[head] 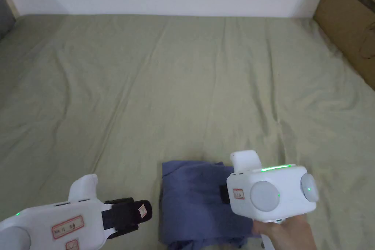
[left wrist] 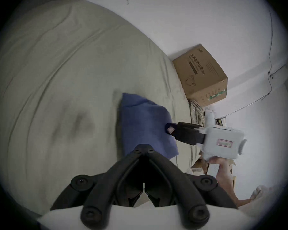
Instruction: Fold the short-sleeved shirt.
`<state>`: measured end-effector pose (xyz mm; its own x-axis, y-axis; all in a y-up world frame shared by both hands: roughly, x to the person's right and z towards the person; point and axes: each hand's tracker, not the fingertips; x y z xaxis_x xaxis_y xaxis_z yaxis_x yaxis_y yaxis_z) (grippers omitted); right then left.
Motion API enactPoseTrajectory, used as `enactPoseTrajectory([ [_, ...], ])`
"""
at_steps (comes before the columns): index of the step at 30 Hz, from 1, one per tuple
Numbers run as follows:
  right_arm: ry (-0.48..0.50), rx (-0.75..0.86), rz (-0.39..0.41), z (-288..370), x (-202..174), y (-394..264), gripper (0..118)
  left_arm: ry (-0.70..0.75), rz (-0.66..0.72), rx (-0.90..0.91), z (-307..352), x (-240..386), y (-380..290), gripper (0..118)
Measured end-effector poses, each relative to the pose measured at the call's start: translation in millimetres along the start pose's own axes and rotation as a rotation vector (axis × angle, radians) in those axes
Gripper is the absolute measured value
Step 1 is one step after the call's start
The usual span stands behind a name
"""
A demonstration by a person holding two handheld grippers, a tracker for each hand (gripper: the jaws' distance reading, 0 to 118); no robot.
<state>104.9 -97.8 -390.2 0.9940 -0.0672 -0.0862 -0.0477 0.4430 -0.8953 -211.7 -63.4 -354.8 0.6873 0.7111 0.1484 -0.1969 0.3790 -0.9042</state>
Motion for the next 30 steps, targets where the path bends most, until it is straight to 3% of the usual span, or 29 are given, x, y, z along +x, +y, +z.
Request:
enactPoseTrajectory([
  [6, 0.028, -0.026, -0.065, -9, 5, 7, 1, -0.114, 0.043, -0.025, -15, -25, 5, 0],
  [8, 0.032, -0.032, -0.072, -10, 6, 7, 1, -0.149, 0.070, -0.036, -23, -32, 10, 8],
  [10, 0.035, -0.032, -0.078, -10, 6, 6, 1, -0.182, 0.076, -0.085, -33, -37, 19, 75],
  [11, 0.035, -0.031, -0.079, -10, 6, 6, 1, -0.188, 0.081, -0.108, -40, -40, 21, 99],
  [12, 0.035, -0.029, -0.078, -9, 5, 5, 1, -0.195, 0.069, -0.120, -48, -41, 24, 113],
  [13, 0.033, -0.027, -0.076, -10, 5, 4, 1, -0.203, 0.068, -0.123, -56, -42, 26, 114],
  [18, 0.026, -0.023, -0.061, -10, 3, 3, 1, -0.276, 0.117, -0.186, -106, -55, 38, 114],
  [21, 0.049, -0.021, -0.095, -10, 8, 2, 1, -0.402, 0.134, -0.179, -123, -59, 38, 114],
  [25, 0.057, -0.019, -0.110, -10, 9, 1, 1, -0.438, 0.190, -0.206, -141, -58, 35, 113],
  [26, 0.055, -0.019, -0.106, -10, 9, 1, 0, -0.457, 0.186, -0.216, -143, -57, 36, 108],
  [27, 0.051, -0.019, -0.101, -10, 8, 1, 1, -0.406, 0.183, -0.238, -146, -56, 36, 85],
  [28, 0.050, -0.019, -0.100, -10, 8, 1, 1, -0.297, 0.153, -0.269, -153, -54, 34, 48],
  [29, 0.041, -0.020, -0.103, -10, 8, 1, 0, -0.227, 0.131, -0.288, -158, -57, 32, 29],
  [30, 0.055, -0.021, -0.117, -11, 10, 0, 0, -0.334, 0.201, -0.273, -156, -65, 33, 29],
])
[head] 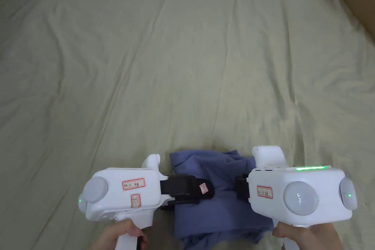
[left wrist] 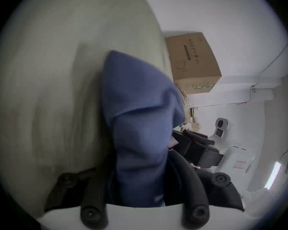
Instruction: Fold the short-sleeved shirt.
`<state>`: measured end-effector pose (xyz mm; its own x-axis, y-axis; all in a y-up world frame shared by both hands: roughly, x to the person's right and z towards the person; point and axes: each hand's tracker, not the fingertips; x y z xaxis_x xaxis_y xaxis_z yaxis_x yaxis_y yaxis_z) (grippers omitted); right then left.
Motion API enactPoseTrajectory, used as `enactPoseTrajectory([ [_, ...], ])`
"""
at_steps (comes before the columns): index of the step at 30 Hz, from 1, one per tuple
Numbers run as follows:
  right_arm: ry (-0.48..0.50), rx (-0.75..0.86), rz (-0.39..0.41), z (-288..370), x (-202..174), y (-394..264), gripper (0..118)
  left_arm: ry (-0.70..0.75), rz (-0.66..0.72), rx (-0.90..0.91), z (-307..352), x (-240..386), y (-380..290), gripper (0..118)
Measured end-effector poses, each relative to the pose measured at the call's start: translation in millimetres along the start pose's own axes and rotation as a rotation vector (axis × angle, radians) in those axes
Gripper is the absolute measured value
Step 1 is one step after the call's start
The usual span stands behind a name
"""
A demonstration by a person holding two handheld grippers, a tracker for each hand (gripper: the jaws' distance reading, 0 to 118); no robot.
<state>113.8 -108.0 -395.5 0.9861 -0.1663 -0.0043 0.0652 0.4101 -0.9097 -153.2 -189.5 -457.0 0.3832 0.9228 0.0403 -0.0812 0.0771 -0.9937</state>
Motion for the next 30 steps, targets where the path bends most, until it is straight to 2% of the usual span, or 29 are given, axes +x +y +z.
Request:
enactPoseTrajectory([
  [1, 0.007, 0.011, -0.022, 3, 1, -1, 1, -0.087, 0.034, 0.000, 8, -3, 3, 28],
  [3, 0.021, 0.033, -0.065, 10, 3, -1, 0, 0.000, 0.027, -0.018, 6, 7, 7, 28],
  [5, -0.009, 0.093, -0.048, 22, -1, -4, 1, 0.029, -0.031, -0.032, 8, 17, 7, 28],
  [7, -0.021, 0.174, -0.051, 39, -4, -4, 0, 0.069, -0.033, -0.042, 12, 24, 10, 28],
  [11, -0.047, 0.417, -0.046, 80, -18, -3, 1, 0.165, -0.110, -0.036, 39, 41, 12, 28],
  [14, -0.114, 0.589, -0.007, 102, -36, -1, 1, 0.250, -0.160, -0.022, 72, 49, 13, 28],
  [18, -0.180, 0.767, 0.052, 126, -67, 0, 1, 0.433, -0.226, -0.006, 132, 50, 20, 28],
  [21, -0.207, 0.851, 0.073, 137, -86, -1, 1, 0.580, -0.191, 0.022, 183, 34, 32, 28],
  [27, -0.207, 0.913, 0.094, 139, -108, -3, 1, 0.901, -0.212, 0.076, 267, 17, 46, 28],
  [30, -0.214, 0.933, 0.101, 135, -117, -3, 0, 1.153, -0.275, 0.054, 286, 16, 49, 27],
])
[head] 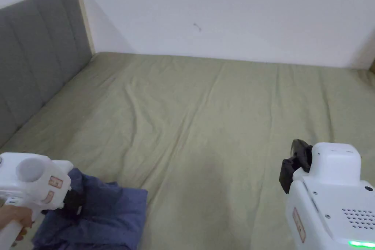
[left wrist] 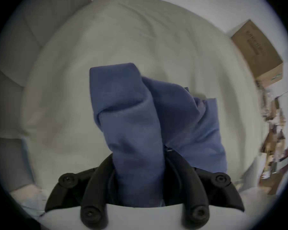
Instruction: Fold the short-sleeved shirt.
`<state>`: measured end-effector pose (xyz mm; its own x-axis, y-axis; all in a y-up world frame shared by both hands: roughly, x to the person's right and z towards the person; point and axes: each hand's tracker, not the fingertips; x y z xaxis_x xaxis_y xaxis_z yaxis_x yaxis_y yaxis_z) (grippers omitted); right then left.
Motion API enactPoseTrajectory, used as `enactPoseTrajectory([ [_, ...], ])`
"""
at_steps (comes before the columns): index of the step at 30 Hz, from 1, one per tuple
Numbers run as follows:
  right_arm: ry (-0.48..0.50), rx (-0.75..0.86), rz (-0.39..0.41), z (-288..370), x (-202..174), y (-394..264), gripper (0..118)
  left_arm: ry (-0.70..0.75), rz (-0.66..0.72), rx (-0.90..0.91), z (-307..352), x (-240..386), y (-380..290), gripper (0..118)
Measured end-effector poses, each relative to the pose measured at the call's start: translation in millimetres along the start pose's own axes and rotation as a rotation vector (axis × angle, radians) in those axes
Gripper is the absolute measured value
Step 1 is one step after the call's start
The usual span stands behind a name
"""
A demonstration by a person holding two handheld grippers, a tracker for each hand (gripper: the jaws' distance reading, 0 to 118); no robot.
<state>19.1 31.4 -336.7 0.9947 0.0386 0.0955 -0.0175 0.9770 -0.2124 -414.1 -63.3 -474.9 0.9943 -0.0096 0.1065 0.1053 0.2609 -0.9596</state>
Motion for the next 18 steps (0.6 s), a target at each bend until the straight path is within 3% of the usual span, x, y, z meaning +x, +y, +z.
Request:
enactPoseTrajectory([
  [9, 0.030, -0.058, 0.019, -16, -12, -9, 1, 0.498, -0.195, -0.038, -24, -24, -7, 27],
  [11, 0.034, -0.068, 0.022, -17, -13, -12, 0, 0.513, -0.193, -0.076, -33, -27, -8, 31],
  [13, 0.042, -0.091, 0.023, -19, -13, -14, 1, 0.517, -0.156, -0.048, -36, -24, -11, 53],
  [14, 0.047, -0.095, 0.023, -20, -12, -16, 0, 0.566, -0.157, -0.034, -36, -23, -13, 70],
  [15, 0.047, -0.099, 0.026, -20, -12, -17, 1, 0.609, -0.159, -0.012, -36, -28, -13, 95],
  [16, 0.047, -0.104, 0.026, -20, -11, -18, 1, 0.634, -0.152, 0.006, -33, -30, -12, 107],
  [18, 0.085, -0.136, 0.009, -22, -7, -19, 0, 0.587, -0.081, 0.061, -17, -32, -12, 110],
])
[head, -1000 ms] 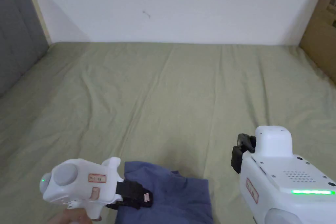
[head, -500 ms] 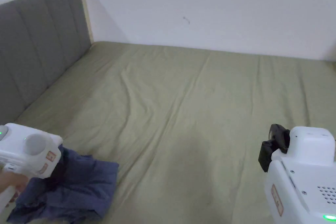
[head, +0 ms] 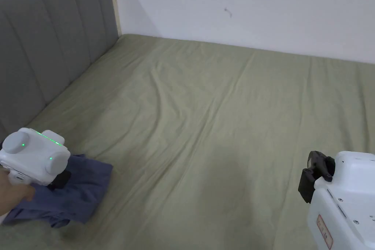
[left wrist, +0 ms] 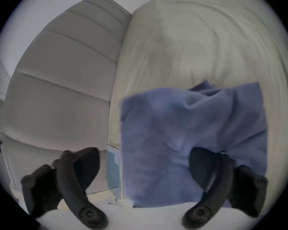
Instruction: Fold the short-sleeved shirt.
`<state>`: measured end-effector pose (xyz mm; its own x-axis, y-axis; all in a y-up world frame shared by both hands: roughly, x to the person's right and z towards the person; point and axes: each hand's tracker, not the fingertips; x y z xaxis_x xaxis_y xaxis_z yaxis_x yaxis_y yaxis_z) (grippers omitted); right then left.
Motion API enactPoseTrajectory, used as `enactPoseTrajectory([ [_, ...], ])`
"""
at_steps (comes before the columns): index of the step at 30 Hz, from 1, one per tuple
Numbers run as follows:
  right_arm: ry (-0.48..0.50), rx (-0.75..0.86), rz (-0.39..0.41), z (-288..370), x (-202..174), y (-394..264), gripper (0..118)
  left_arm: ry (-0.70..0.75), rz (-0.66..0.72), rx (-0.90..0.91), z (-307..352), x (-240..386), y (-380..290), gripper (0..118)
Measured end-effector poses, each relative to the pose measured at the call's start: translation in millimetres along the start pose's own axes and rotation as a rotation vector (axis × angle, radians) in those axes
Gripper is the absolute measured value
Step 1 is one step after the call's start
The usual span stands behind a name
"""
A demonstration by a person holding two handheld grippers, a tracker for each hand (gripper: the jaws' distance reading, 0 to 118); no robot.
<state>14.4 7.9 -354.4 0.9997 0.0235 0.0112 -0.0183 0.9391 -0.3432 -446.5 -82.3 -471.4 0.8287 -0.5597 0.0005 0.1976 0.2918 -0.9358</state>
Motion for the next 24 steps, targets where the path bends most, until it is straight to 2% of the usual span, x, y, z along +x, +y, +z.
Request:
enactPoseTrajectory([
  [4, 0.007, -0.024, -0.020, 2, 5, -3, 0, -0.126, 0.143, 0.038, 32, -5, 1, 110],
  [6, 0.007, -0.023, -0.024, 8, 7, -4, 1, -0.250, 0.191, 0.063, 56, 3, -2, 110],
  [7, 0.010, -0.020, -0.026, 11, 10, -5, 1, -0.319, 0.208, 0.078, 67, 7, -4, 107],
  [8, 0.008, -0.018, -0.027, 13, 12, -4, 1, -0.380, 0.227, 0.107, 81, 13, -6, 99],
  [10, 0.007, -0.017, -0.035, 19, 18, -5, 1, -0.487, 0.279, 0.148, 93, 27, -7, 37],
  [11, 0.007, -0.020, -0.040, 21, 22, -6, 1, -0.539, 0.291, 0.160, 103, 36, -8, 12],
  [12, 0.007, -0.022, -0.043, 24, 25, -7, 1, -0.555, 0.282, 0.181, 117, 46, -11, 6],
  [14, 0.000, -0.021, -0.040, 30, 32, -9, 1, -0.536, 0.234, 0.223, 148, 77, -18, 1],
  [17, -0.012, -0.024, -0.045, 39, 45, -12, 1, -0.399, 0.175, 0.347, 195, 122, -33, 0],
  [24, -0.034, 0.026, -0.041, 66, 67, 5, 1, -0.381, 0.280, 0.609, 299, 154, -51, 0],
])
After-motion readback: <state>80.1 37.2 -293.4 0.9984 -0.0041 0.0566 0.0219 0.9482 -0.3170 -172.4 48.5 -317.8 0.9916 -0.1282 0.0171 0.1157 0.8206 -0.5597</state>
